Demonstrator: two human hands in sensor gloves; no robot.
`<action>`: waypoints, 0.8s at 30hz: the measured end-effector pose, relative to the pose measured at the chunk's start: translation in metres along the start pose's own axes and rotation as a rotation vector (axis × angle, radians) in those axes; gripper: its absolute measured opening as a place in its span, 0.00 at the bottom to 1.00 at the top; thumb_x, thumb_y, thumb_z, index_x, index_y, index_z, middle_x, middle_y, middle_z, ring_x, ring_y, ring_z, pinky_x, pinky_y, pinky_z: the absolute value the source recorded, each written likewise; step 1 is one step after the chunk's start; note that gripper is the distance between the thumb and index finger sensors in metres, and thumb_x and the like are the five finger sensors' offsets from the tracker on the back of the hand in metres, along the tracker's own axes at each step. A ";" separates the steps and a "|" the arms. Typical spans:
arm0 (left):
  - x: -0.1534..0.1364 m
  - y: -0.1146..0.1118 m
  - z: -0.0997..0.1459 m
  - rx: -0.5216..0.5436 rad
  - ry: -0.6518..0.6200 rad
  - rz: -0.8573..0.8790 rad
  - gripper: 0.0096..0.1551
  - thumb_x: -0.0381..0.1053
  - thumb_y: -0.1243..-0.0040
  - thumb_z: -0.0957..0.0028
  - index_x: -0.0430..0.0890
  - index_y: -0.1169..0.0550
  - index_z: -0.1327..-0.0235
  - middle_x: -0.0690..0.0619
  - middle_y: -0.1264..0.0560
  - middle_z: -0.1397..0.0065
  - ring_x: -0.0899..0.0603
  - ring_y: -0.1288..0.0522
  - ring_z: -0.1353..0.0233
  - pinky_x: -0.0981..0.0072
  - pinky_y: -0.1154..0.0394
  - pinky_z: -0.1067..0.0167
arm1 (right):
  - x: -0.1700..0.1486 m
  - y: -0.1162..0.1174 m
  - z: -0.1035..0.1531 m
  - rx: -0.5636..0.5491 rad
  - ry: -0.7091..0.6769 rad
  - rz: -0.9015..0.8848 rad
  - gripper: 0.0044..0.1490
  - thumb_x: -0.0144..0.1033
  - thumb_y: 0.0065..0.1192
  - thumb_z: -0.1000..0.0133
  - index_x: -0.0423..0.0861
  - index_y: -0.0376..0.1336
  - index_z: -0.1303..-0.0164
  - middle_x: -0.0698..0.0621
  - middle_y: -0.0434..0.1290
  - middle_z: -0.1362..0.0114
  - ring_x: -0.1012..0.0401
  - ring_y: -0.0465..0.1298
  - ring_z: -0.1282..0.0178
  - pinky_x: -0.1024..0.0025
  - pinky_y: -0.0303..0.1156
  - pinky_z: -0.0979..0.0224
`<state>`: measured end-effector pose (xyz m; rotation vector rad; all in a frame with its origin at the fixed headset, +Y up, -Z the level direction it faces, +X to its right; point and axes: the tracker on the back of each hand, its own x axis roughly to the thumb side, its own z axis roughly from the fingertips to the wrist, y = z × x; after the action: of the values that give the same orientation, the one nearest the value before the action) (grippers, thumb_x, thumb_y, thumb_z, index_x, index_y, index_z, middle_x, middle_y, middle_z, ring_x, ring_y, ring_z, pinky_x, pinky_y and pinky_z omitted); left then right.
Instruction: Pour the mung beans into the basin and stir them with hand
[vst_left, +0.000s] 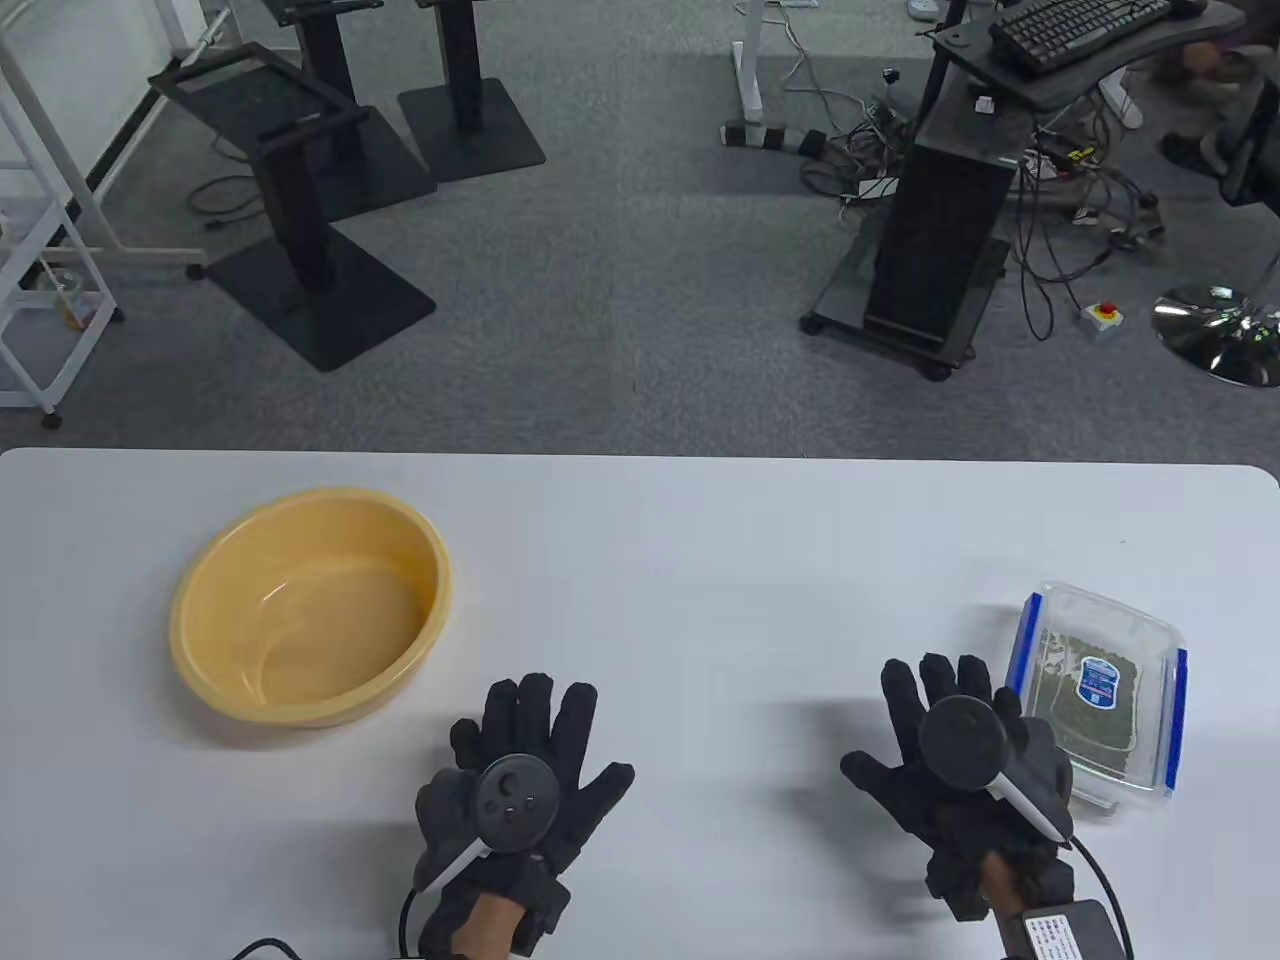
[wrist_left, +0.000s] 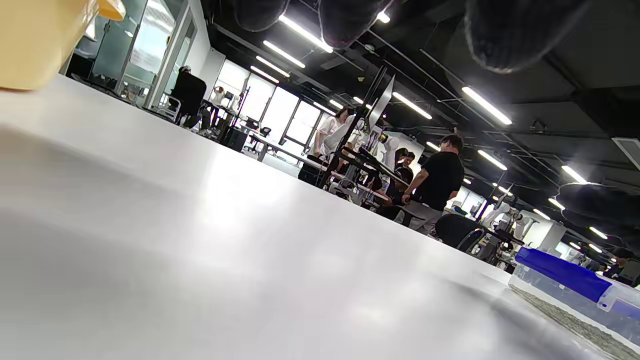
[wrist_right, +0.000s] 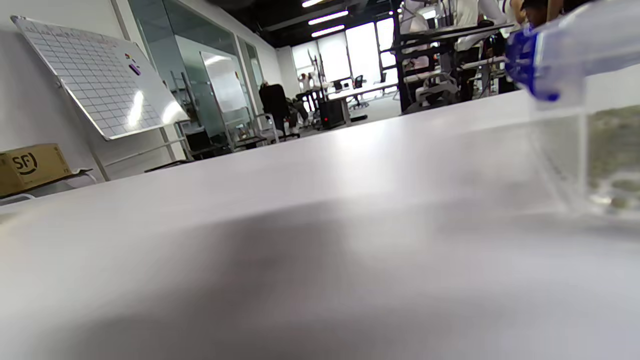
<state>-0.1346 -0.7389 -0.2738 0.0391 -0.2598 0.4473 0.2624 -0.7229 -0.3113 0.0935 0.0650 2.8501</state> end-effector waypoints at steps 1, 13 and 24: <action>0.000 0.000 0.000 0.000 0.002 0.003 0.50 0.75 0.50 0.42 0.52 0.44 0.10 0.33 0.52 0.11 0.24 0.58 0.16 0.13 0.58 0.38 | 0.000 0.000 0.000 0.007 0.003 0.000 0.65 0.76 0.50 0.70 0.53 0.40 0.26 0.43 0.36 0.23 0.43 0.31 0.24 0.32 0.30 0.29; -0.001 0.000 0.001 -0.034 0.023 -0.001 0.51 0.75 0.52 0.41 0.51 0.45 0.10 0.33 0.53 0.12 0.24 0.61 0.17 0.13 0.60 0.38 | 0.001 0.001 0.001 0.042 0.019 -0.013 0.65 0.74 0.50 0.69 0.51 0.40 0.26 0.42 0.37 0.23 0.43 0.31 0.24 0.32 0.30 0.29; -0.004 0.000 0.001 -0.082 0.061 0.027 0.52 0.75 0.54 0.41 0.50 0.48 0.09 0.32 0.57 0.12 0.23 0.64 0.18 0.12 0.63 0.40 | -0.002 0.000 0.001 0.060 0.042 -0.032 0.64 0.72 0.51 0.68 0.49 0.41 0.26 0.41 0.37 0.23 0.42 0.32 0.24 0.32 0.30 0.29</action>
<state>-0.1379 -0.7405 -0.2742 -0.0584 -0.2186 0.4639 0.2642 -0.7236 -0.3108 0.0443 0.1589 2.8188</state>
